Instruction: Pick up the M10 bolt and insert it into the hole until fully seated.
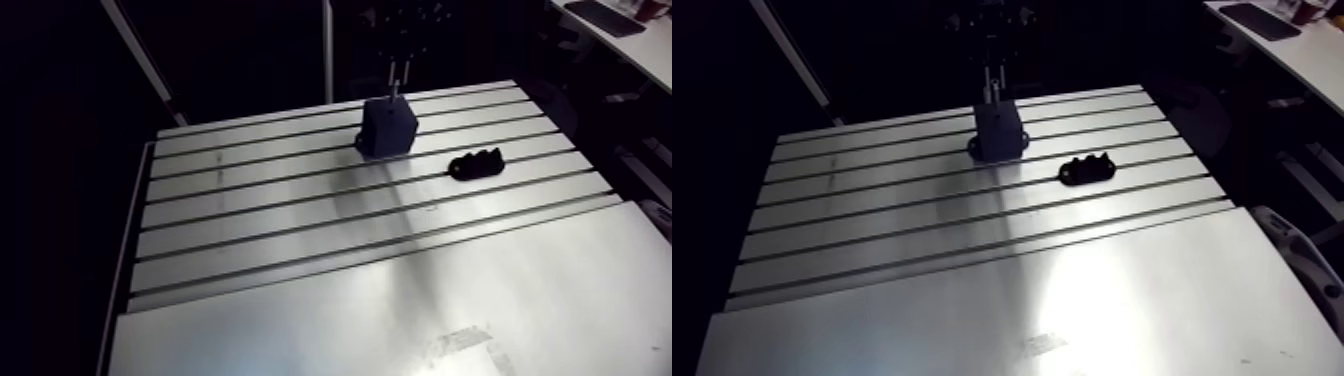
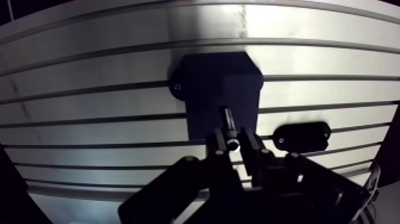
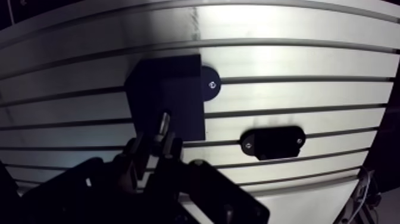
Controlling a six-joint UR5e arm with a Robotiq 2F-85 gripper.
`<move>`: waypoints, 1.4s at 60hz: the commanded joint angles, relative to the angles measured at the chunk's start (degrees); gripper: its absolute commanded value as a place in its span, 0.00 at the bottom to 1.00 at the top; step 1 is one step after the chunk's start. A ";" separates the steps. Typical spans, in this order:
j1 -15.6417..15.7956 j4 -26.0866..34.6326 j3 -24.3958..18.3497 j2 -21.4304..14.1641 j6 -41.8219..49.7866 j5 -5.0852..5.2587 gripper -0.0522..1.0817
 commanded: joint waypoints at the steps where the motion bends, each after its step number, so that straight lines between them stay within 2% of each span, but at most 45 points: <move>1: 0.15 0.00 0.01 0.10 0.00 0.03 0.99; 84: -0.02 -0.10 0.81 0.98 0.09 -0.24 0.99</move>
